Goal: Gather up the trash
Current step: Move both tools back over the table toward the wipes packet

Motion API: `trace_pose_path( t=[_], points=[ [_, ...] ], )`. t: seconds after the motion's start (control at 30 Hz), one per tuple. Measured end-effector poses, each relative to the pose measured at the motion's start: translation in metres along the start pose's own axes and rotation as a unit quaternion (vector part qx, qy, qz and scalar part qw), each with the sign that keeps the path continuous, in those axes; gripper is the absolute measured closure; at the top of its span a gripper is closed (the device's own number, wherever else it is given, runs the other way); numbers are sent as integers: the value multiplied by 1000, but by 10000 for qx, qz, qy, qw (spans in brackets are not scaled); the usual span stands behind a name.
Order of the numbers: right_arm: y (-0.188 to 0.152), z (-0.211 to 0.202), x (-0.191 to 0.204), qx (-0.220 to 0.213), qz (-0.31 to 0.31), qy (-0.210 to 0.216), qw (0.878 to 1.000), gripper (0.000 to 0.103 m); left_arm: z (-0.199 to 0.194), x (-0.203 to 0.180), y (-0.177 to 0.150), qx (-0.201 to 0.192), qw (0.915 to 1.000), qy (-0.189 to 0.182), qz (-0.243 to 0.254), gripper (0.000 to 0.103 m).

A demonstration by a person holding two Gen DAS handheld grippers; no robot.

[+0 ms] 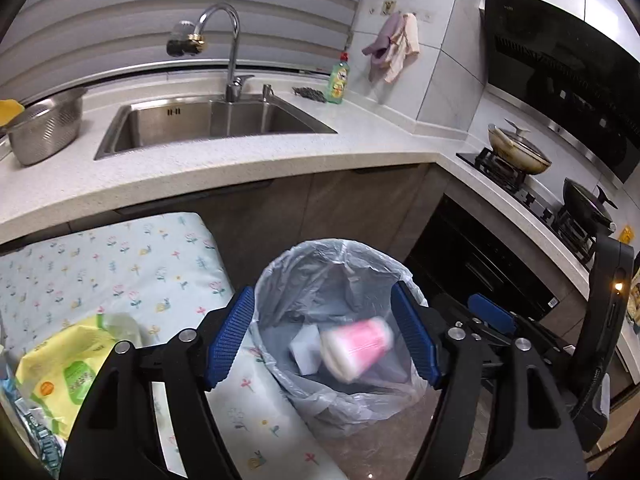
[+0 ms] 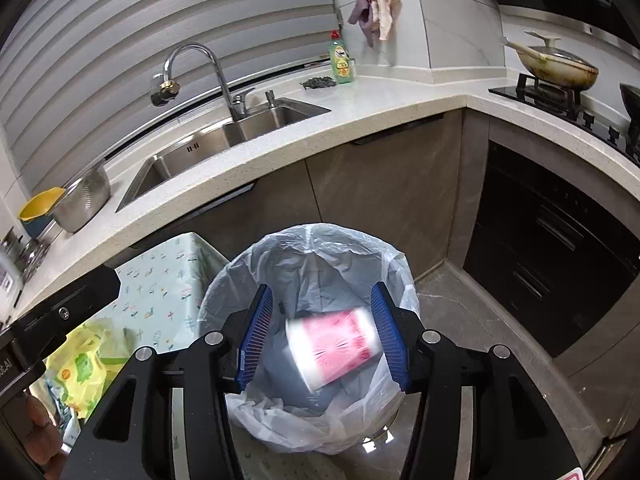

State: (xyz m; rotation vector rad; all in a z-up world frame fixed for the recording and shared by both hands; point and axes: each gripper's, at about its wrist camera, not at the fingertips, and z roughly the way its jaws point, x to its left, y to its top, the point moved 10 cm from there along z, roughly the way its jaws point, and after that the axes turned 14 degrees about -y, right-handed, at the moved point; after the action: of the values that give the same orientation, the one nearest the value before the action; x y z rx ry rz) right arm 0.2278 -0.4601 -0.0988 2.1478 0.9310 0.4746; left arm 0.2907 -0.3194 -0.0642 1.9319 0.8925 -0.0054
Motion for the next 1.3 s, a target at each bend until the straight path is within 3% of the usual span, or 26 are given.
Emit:
trace_pose_path(
  t=[0.37, 0.63, 0.87, 1.3],
  points=[
    [1, -74, 38, -481, -334, 211, 9981, 37, -81, 16, 2, -390, 9977, 546, -32, 26],
    [-11, -128, 79, -681, -613, 521, 9944, 31, -156, 52, -17, -536, 9904, 1255, -218, 23],
    [-42, -165, 125, -603, -929, 875, 9900, 30, -214, 87, -43, -519, 9812, 1821, -363, 17],
    [-124, -214, 213, -367, -1657, 1416, 9753, 30, -311, 161, -115, -430, 9603, 2570, -996, 16]
  ],
)
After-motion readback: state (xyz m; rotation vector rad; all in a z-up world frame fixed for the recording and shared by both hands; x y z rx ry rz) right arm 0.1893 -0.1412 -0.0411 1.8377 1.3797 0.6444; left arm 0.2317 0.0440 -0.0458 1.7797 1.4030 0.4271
